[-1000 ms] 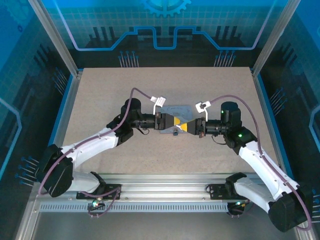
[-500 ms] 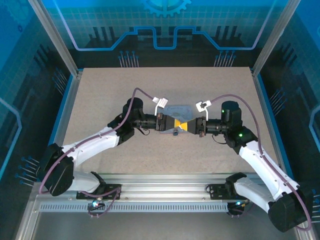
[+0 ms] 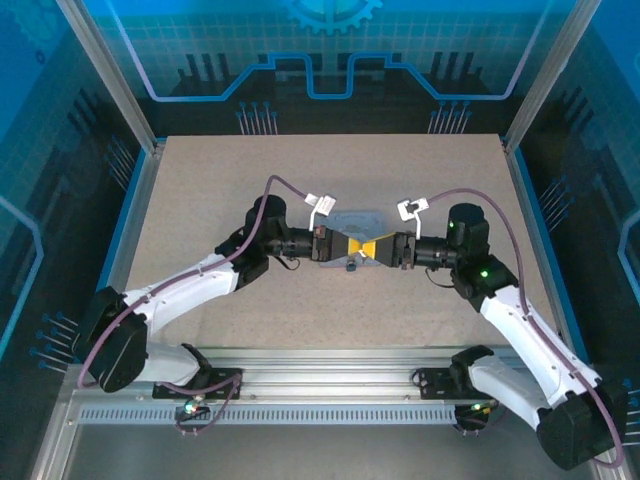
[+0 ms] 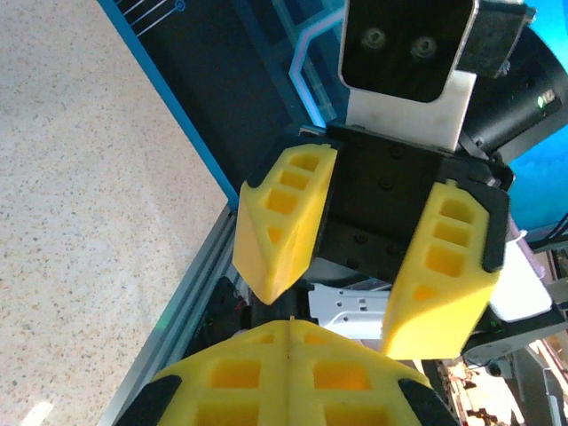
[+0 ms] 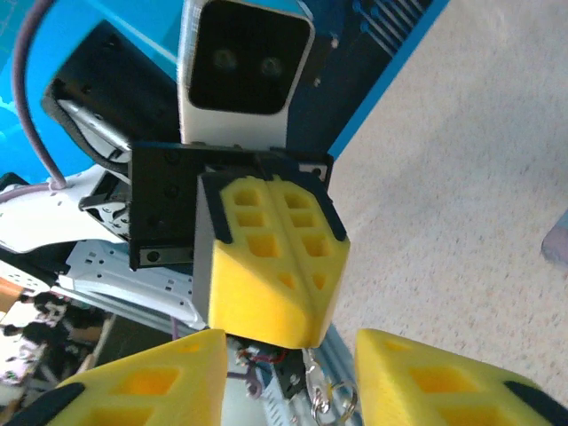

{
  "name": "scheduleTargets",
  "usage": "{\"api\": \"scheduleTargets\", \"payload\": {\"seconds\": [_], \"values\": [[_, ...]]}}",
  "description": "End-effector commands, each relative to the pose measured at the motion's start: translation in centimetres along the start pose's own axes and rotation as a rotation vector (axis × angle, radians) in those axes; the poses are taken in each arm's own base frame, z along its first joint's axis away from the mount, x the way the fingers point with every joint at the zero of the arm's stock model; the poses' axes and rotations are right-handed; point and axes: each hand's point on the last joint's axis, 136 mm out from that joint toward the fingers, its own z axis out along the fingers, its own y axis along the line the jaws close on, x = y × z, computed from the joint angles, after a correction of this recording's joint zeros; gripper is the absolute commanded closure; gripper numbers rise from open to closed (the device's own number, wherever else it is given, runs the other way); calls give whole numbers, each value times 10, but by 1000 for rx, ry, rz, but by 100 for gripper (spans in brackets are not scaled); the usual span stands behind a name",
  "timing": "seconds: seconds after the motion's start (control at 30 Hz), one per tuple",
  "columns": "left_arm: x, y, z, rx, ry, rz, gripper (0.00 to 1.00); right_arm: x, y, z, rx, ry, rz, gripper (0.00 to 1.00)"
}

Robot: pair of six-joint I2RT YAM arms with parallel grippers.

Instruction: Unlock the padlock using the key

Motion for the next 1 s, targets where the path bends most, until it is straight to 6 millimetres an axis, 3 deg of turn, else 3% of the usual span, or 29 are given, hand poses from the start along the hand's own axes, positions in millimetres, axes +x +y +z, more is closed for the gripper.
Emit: {"api": "scheduleTargets", "payload": {"seconds": [0.0,0.23,0.43,0.7,0.83,0.87,0.93,0.97], "values": [[-11,-17,-2,39,-41,29,100,-12,9,-4,-6,-97,-7,53],[-13,-18,-3,42,-62,28,100,-5,4,-1,-5,-118,16,52],[-13,-15,-3,41,-69,17,100,-1,13,4,-33,-99,-6,64],[-14,-15,-3,36,-72,19,100,2,10,5,-22,-94,-6,81],[-15,-16,-4,40,-69,19,100,3,4,4,1,-97,1,83],[-14,-17,-4,41,-67,19,100,2,3,4,6,-100,2,82],[-14,-18,-4,45,-60,21,100,2,0,3,18,-102,8,62],[-13,-18,-4,44,-57,18,100,1,-1,3,24,-105,11,58]]}}
